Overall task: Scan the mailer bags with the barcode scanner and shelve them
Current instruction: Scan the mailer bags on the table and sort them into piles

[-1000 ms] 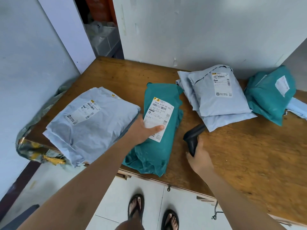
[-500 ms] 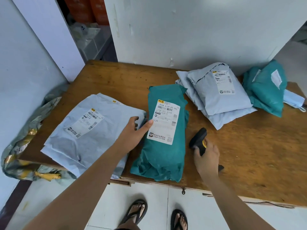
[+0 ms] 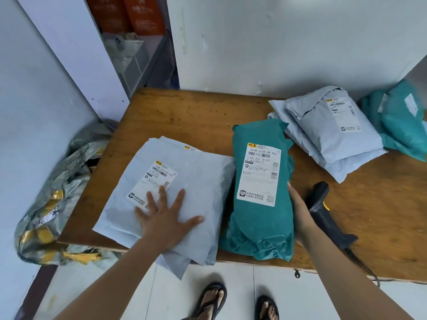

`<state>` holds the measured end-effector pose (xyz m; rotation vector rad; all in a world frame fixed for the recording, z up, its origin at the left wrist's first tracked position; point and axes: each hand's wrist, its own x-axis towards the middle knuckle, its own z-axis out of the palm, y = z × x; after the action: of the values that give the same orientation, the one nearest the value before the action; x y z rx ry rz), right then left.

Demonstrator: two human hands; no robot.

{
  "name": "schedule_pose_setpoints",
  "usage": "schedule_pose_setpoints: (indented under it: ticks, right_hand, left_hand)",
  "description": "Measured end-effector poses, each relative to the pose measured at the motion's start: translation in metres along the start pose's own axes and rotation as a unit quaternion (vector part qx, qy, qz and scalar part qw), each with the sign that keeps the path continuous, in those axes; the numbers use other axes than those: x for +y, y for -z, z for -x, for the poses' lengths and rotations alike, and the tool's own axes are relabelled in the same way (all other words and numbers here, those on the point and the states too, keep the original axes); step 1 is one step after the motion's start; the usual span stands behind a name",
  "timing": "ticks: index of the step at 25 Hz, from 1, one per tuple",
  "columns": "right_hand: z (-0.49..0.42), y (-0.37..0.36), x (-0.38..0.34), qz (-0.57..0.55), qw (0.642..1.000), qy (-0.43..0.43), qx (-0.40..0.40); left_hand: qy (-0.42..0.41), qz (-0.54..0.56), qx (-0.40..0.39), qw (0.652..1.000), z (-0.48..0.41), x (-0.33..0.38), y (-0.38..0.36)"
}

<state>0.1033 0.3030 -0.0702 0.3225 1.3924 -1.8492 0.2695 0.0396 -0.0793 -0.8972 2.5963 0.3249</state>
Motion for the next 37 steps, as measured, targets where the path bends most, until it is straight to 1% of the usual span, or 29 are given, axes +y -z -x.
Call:
schedule_pose_setpoints:
  ticks: [5, 8, 10, 12, 14, 15, 16, 19, 21, 24, 25, 28, 31, 33, 35, 36, 37]
  right_hand:
    - [-0.018, -0.027, 0.003, 0.036, 0.999, -0.004, -0.027]
    - [-0.035, -0.034, 0.004, 0.054, 0.998, -0.012, -0.030]
    - [-0.043, -0.037, 0.008, 0.066, 0.997, 0.004, -0.037]
    - [-0.046, -0.038, 0.012, 0.069, 0.997, 0.010, -0.040]
    - [-0.048, -0.040, 0.016, 0.059, 0.997, 0.004, -0.046]
    - [-0.048, -0.042, 0.018, 0.055, 0.997, -0.003, -0.049]
    - [-0.048, -0.045, 0.021, 0.053, 0.997, -0.007, -0.050]
    - [-0.047, -0.058, 0.025, 0.059, 0.998, 0.010, -0.028]
    - [-0.054, -0.064, 0.027, 0.051, 0.998, 0.020, -0.016]
    - [-0.075, -0.074, 0.023, 0.061, 0.998, 0.025, -0.012]
    - [-0.085, -0.079, 0.021, 0.068, 0.997, 0.027, -0.011]
    - [-0.117, -0.099, 0.009, 0.081, 0.996, 0.028, -0.029]
    - [-0.146, -0.123, -0.006, 0.082, 0.995, 0.039, -0.046]
    - [-0.163, -0.135, -0.014, 0.094, 0.994, 0.043, -0.041]
    - [-0.171, -0.141, -0.023, 0.105, 0.992, 0.049, -0.043]
    - [-0.172, -0.141, -0.024, 0.106, 0.992, 0.044, -0.041]
    - [-0.169, -0.141, -0.026, 0.101, 0.993, 0.039, -0.041]
  left_hand:
    - [0.044, 0.042, 0.010, 0.998, -0.027, 0.007, 0.008]
    - [0.052, 0.053, -0.005, 0.997, -0.043, 0.003, 0.014]
    - [0.049, 0.049, -0.015, 0.998, -0.041, 0.002, 0.017]
    - [-0.001, 0.040, -0.003, 0.999, -0.025, 0.002, 0.010]
    - [-0.093, -0.002, 0.057, 0.994, 0.002, 0.007, -0.008]
    - [-0.133, -0.035, 0.069, 0.988, 0.015, 0.009, -0.018]
    - [-0.154, -0.052, 0.056, 0.985, 0.024, 0.012, -0.025]
    - [-0.165, -0.067, 0.048, 0.983, 0.023, 0.018, -0.034]
    - [-0.173, -0.061, 0.069, 0.981, 0.007, 0.021, -0.028]
    - [-0.161, -0.067, 0.053, 0.983, -0.021, 0.020, -0.022]
    - [-0.158, -0.079, 0.058, 0.983, -0.035, 0.017, -0.018]
    - [-0.103, -0.160, 0.067, 0.979, -0.075, 0.002, 0.002]
    - [-0.086, -0.222, 0.027, 0.971, -0.105, 0.003, 0.040]
    - [-0.082, -0.207, -0.001, 0.975, -0.118, 0.011, 0.064]
    - [-0.087, -0.154, -0.045, 0.983, -0.127, 0.007, 0.074]
    - [-0.096, -0.094, -0.054, 0.989, -0.130, 0.002, 0.079]
    - [-0.102, 0.013, -0.049, 0.994, -0.134, -0.003, 0.086]
